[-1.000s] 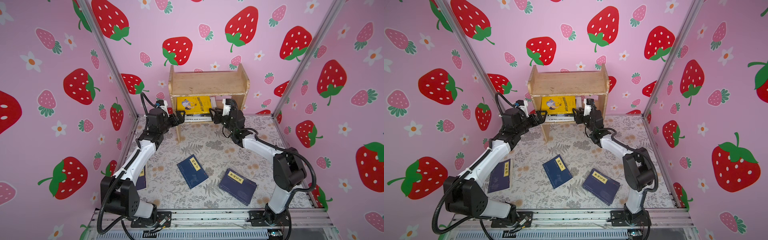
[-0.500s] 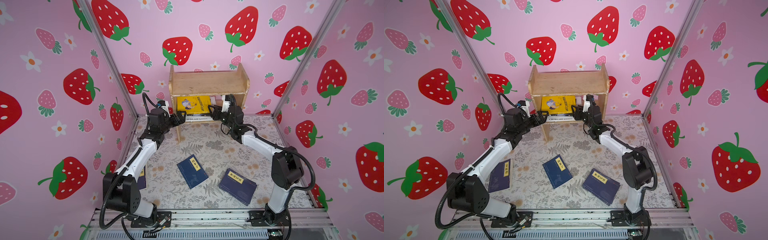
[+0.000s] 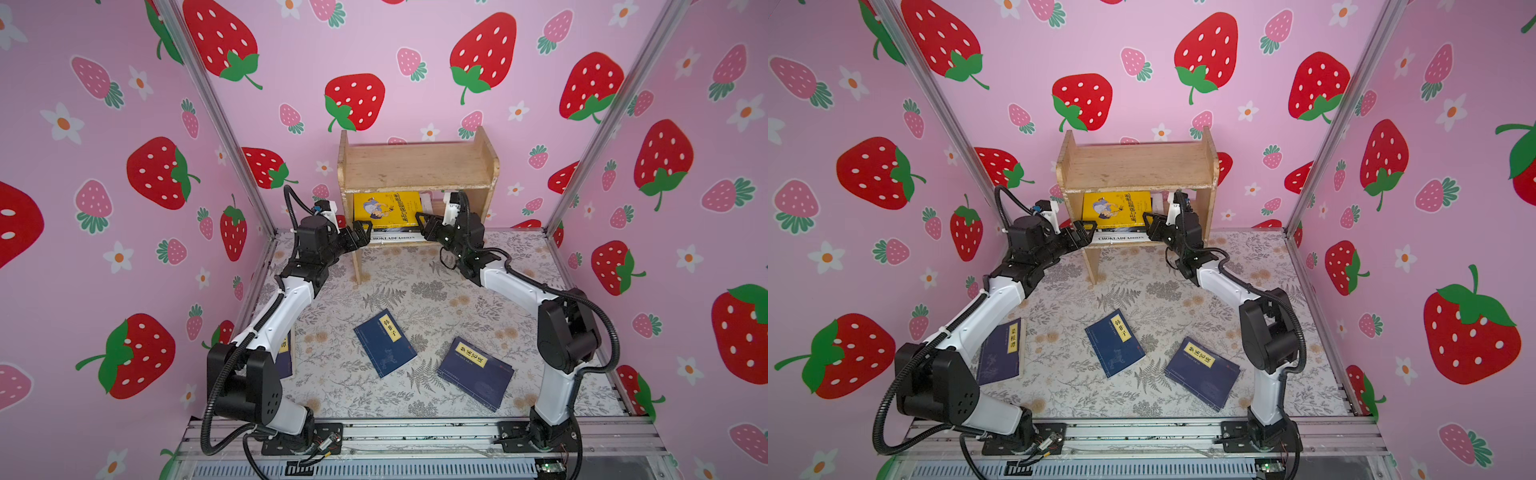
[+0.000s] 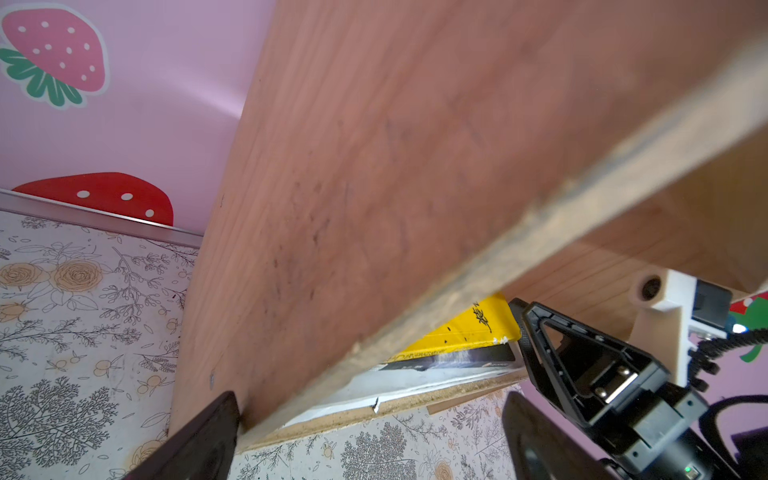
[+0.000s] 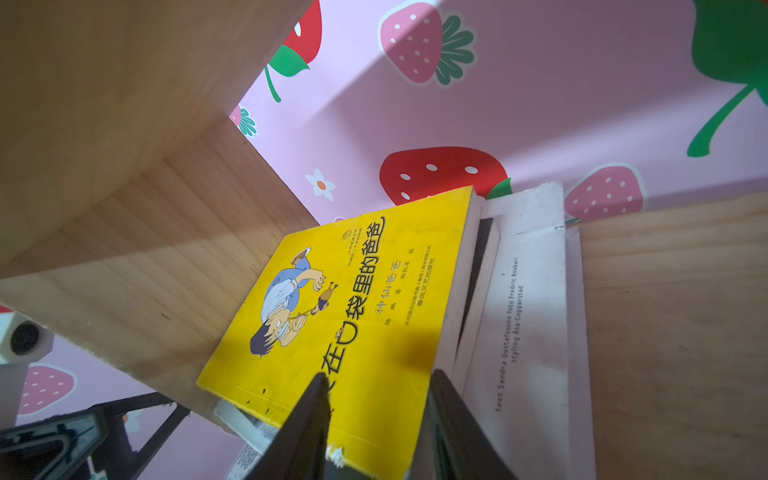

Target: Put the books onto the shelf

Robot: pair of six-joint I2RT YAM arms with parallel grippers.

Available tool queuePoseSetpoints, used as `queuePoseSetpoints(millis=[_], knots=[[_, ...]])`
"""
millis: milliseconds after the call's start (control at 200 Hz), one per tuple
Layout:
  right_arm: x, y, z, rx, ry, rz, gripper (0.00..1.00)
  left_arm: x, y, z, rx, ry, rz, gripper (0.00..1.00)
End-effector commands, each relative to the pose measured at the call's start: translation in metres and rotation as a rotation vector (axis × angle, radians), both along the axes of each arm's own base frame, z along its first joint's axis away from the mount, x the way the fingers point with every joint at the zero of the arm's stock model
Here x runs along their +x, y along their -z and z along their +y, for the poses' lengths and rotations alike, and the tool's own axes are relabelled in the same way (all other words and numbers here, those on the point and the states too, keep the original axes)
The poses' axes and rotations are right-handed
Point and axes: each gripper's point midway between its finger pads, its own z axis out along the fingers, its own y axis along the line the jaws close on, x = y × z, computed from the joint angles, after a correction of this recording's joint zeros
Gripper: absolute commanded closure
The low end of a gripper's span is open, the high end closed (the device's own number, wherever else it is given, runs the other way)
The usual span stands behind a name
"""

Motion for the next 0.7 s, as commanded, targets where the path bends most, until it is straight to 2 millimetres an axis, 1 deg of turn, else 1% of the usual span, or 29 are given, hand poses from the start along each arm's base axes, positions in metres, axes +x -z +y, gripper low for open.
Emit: queuePoseSetpoints(millis=[0, 80, 200, 320, 525, 690], knots=[[-0.009, -0.024, 0.008, 0.057, -0.053, -0.056, 0.62, 0.005, -0.026, -0.007, -0.035, 0.035, -0.065, 0.0], [-0.011, -0.027, 0.011, 0.057, -0.078, -0.059, 0.63, 0.006, -0.026, -0.008, -0.04, 0.037, -0.065, 0.0], [-0.005, -0.019, 0.012, 0.031, -0.06, -0.01, 0.65, 0.006, -0.026, -0.009, -0.043, 0.041, -0.065, 0.0], [-0.004, -0.015, 0.01, 0.015, -0.05, 0.008, 0.66, 0.004, -0.03, -0.008, -0.037, 0.041, -0.073, 0.0], [-0.009, -0.014, 0.016, 0.03, -0.078, 0.026, 0.67, 0.004, -0.032, -0.008, -0.04, 0.041, -0.074, 0.0], [-0.014, -0.019, 0.011, 0.03, -0.062, 0.02, 0.67, 0.002, -0.035, -0.007, -0.042, 0.038, -0.077, 0.0]])
